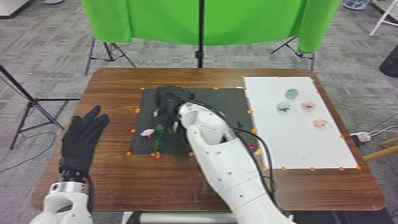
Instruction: Arrange flowers
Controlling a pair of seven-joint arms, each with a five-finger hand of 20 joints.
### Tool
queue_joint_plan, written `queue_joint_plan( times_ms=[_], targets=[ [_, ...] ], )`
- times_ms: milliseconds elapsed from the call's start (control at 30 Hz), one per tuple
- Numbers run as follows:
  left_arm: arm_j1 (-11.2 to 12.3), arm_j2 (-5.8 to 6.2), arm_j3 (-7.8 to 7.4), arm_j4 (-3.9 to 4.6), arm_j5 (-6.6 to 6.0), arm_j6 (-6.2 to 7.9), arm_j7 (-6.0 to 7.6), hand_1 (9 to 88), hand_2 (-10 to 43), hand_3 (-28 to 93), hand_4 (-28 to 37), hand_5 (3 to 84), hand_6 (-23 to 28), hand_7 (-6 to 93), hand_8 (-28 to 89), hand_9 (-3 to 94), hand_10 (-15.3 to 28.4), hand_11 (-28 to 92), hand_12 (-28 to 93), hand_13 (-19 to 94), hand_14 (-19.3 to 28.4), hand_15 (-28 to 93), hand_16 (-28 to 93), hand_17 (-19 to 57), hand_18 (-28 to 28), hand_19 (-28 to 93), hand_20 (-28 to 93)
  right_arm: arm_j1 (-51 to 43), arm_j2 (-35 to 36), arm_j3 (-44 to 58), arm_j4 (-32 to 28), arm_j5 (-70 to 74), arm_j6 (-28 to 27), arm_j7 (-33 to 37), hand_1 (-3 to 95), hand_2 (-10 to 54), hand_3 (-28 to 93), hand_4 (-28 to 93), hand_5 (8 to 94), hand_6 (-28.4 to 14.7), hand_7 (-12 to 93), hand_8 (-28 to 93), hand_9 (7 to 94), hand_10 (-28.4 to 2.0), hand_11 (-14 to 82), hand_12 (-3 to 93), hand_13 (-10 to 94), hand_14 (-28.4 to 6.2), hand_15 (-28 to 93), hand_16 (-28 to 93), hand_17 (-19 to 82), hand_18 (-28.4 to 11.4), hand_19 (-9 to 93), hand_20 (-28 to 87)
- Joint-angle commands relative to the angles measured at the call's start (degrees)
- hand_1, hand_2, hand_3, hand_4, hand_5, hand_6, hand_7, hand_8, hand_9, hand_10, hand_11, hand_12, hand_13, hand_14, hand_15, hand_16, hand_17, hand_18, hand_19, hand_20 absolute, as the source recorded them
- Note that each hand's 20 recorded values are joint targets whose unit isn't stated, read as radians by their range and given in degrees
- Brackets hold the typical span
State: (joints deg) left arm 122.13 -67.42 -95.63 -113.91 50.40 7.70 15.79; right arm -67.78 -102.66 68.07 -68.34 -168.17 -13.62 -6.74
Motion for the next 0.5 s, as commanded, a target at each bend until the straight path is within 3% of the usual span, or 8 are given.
queue_joint_plan(
  times_ms=[33,400,500],
  targets=[
    [1.29,-0.62,-0.48,-0.03,0.14,-0.46,-0.22,17.0,2.7,62,-28.3,41.1,6.8,3.4,-5,41.2,13.8,12,12,30,14.5,8,1,3.7,10.0,1,16,1.87,3.93,-2.93,-2.96,-14.38,-1.84,1.37,59.2,-9.5,52,-14,65.0,3.7,16,2,85.6,-8.7,6.8,36.5,90,-0.5,59,35,64,-9.2,93,54],
    [1.33,-0.62,-0.41,-0.19,0.36,-0.63,-0.44,17.3,2.6,62,-28.3,41.0,6.7,3.5,-5,41.2,13.8,11,12,30,14.5,8,1,3.7,10.1,1,16,4.97,6.7,-8.54,-9.14,10.75,-5.32,13.05,55.4,-9.5,55,-15,62.8,3.2,16,-1,84.2,-9.6,10.8,34.2,90,-0.7,59,35,64,-9.4,93,54],
    [1.04,-0.71,-0.34,-0.05,0.41,-0.46,-0.77,17.3,2.6,62,-28.3,41.0,6.6,3.4,-5,41.1,13.8,11,12,30,14.5,8,1,3.7,10.1,1,16,5.9,9.49,-10.63,-12.38,13.23,-7.06,13.37,54.0,-9.5,56,-15,62.8,2.8,15,-1,83.2,-10.1,13.3,32.1,90,-1.1,59,35,64,-9.7,93,54]
  ],
)
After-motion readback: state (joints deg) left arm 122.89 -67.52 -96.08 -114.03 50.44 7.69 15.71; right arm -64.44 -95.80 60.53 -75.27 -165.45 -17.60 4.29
